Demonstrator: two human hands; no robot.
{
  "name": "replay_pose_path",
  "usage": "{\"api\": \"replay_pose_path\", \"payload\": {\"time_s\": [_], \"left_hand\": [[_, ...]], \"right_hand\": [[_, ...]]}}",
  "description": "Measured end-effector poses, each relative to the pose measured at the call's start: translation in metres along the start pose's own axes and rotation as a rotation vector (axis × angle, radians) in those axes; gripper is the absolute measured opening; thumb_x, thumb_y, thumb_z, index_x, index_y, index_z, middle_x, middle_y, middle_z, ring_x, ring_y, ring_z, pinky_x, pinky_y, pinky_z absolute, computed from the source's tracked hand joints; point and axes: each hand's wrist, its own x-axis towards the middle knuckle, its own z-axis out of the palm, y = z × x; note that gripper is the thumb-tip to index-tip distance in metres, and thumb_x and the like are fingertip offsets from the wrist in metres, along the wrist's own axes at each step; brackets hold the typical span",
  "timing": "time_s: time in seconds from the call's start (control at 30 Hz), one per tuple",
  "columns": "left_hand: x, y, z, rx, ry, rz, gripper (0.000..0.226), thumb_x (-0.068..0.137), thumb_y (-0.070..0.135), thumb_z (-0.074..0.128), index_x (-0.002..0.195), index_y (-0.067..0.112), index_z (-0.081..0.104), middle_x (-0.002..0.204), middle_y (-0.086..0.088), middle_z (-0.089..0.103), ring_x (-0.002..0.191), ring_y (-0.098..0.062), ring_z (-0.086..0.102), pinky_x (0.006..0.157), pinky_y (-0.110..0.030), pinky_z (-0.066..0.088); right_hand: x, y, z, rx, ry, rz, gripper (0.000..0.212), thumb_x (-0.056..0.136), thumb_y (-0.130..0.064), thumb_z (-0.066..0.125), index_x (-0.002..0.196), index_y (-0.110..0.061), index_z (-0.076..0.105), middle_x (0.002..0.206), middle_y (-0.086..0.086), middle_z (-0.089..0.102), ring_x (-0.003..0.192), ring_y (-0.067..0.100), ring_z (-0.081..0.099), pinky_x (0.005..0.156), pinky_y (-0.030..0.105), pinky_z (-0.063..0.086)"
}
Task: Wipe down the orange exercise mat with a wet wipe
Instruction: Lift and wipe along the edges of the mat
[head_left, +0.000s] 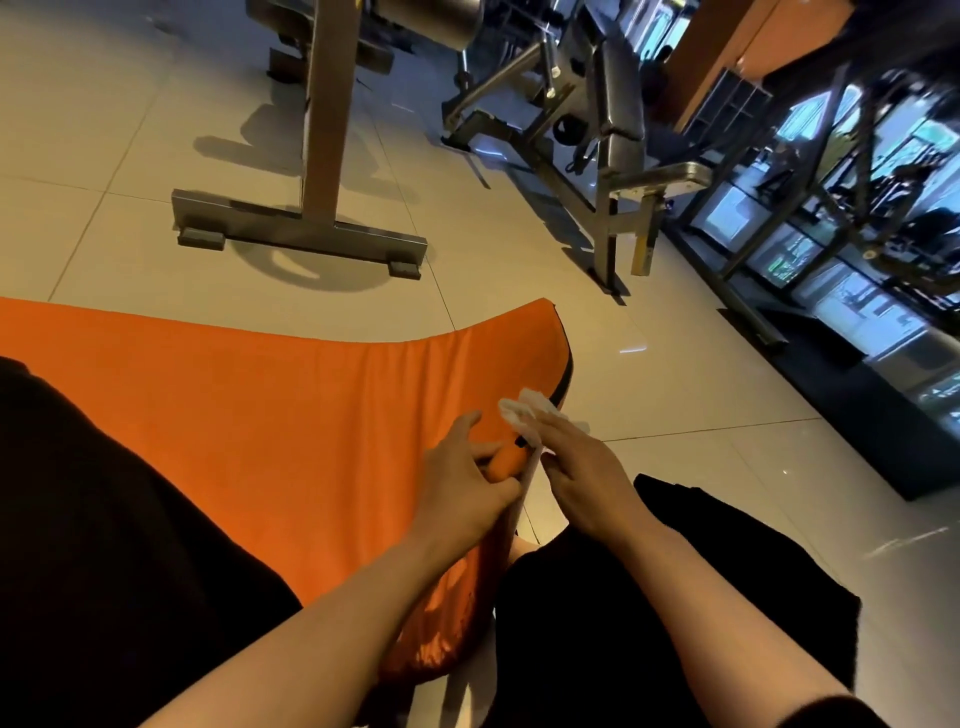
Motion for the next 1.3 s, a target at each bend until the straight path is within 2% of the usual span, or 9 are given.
{"api": "replay_pose_path", "payload": {"time_s": [0.17, 0.23, 0.33, 0.47, 0.73, 0.93, 1.07, 1.2, 1.3], "left_hand": [[0.003, -0.002, -0.010, -0.011, 0.057, 0.007, 0.076, 0.070, 0.003, 0.072, 0.140, 0.018, 0.045, 0.082, 0.023, 0.068, 0.076, 0.005, 0.065, 0.071, -0.016, 0.053], [0.005, -0.004, -0.017, -0.030, 0.075, 0.013, 0.071, 0.070, 0.005, 0.073, 0.135, 0.020, 0.050, 0.087, 0.013, 0.072, 0.077, -0.001, 0.068, 0.072, -0.022, 0.056], [0.005, -0.006, -0.024, -0.034, 0.095, -0.006, 0.066, 0.069, 0.004, 0.072, 0.130, 0.021, 0.054, 0.092, 0.011, 0.071, 0.075, -0.003, 0.068, 0.068, -0.024, 0.056], [0.000, -0.001, -0.036, -0.026, 0.098, -0.009, 0.067, 0.065, -0.002, 0.070, 0.125, 0.024, 0.057, 0.085, 0.014, 0.072, 0.072, -0.002, 0.068, 0.063, -0.020, 0.054], [-0.020, -0.001, -0.050, 0.063, 0.138, 0.037, 0.050, 0.040, 0.035, 0.062, 0.091, 0.037, 0.065, 0.070, 0.017, 0.062, 0.060, 0.000, 0.056, 0.055, -0.011, 0.040], [-0.010, 0.007, -0.024, 0.339, 0.025, 0.037, 0.068, 0.065, 0.040, 0.076, 0.125, 0.037, 0.044, 0.101, 0.018, 0.050, 0.079, -0.004, 0.054, 0.063, -0.022, 0.041], [0.024, 0.022, -0.027, 0.446, 0.154, -0.047, 0.032, 0.083, 0.029, 0.061, 0.114, 0.022, 0.053, 0.107, 0.003, 0.058, 0.095, -0.018, 0.059, 0.069, -0.030, 0.045], [0.026, 0.019, -0.029, 0.472, 0.185, -0.056, 0.043, 0.083, 0.031, 0.061, 0.124, 0.025, 0.050, 0.102, 0.008, 0.064, 0.093, -0.015, 0.062, 0.068, -0.029, 0.045], [0.021, 0.013, -0.031, 0.473, 0.192, -0.056, 0.058, 0.078, 0.033, 0.066, 0.132, 0.027, 0.047, 0.110, 0.013, 0.063, 0.095, -0.011, 0.061, 0.070, -0.027, 0.044]], "right_hand": [[0.004, -0.005, 0.009, 0.092, 0.035, 0.035, 0.052, 0.100, -0.019, 0.049, 0.141, -0.048, 0.037, 0.157, -0.015, 0.027, 0.144, 0.006, 0.022, 0.114, 0.023, 0.020], [-0.004, -0.017, 0.013, 0.080, 0.029, -0.060, 0.049, 0.100, -0.028, 0.048, 0.135, -0.058, 0.030, 0.154, -0.020, 0.026, 0.141, -0.003, 0.020, 0.110, 0.015, 0.019], [0.010, -0.019, 0.009, -0.007, 0.039, -0.151, 0.041, 0.102, -0.029, 0.044, 0.138, -0.048, 0.041, 0.147, -0.022, 0.036, 0.134, -0.006, 0.030, 0.100, 0.006, 0.025], [0.043, 0.000, -0.003, 0.003, 0.079, -0.041, 0.043, 0.099, -0.027, 0.030, 0.135, -0.036, 0.052, 0.152, -0.012, 0.036, 0.144, 0.006, 0.022, 0.114, 0.033, 0.027], [0.060, -0.035, 0.019, 0.363, 0.347, 0.062, 0.028, 0.093, -0.018, 0.049, 0.105, -0.027, 0.071, 0.137, -0.006, 0.055, 0.134, 0.012, 0.042, 0.110, 0.042, 0.037], [0.042, -0.038, 0.027, 0.595, 0.349, 0.146, 0.025, 0.086, 0.000, 0.058, 0.091, -0.016, 0.076, 0.107, -0.007, 0.071, 0.107, 0.001, 0.061, 0.092, 0.024, 0.048], [0.026, -0.051, 0.037, 0.705, 0.315, 0.090, 0.026, 0.085, 0.000, 0.061, 0.097, -0.017, 0.077, 0.102, -0.014, 0.071, 0.102, -0.009, 0.060, 0.087, 0.008, 0.041], [0.027, -0.051, 0.032, 0.500, 0.275, -0.002, 0.033, 0.097, -0.015, 0.055, 0.106, -0.046, 0.063, 0.116, -0.035, 0.052, 0.111, -0.025, 0.044, 0.094, 0.000, 0.031], [0.045, -0.039, 0.024, 0.395, 0.339, 0.070, 0.033, 0.102, -0.023, 0.046, 0.132, -0.033, 0.054, 0.143, -0.017, 0.045, 0.133, -0.006, 0.036, 0.109, 0.013, 0.026]]}}
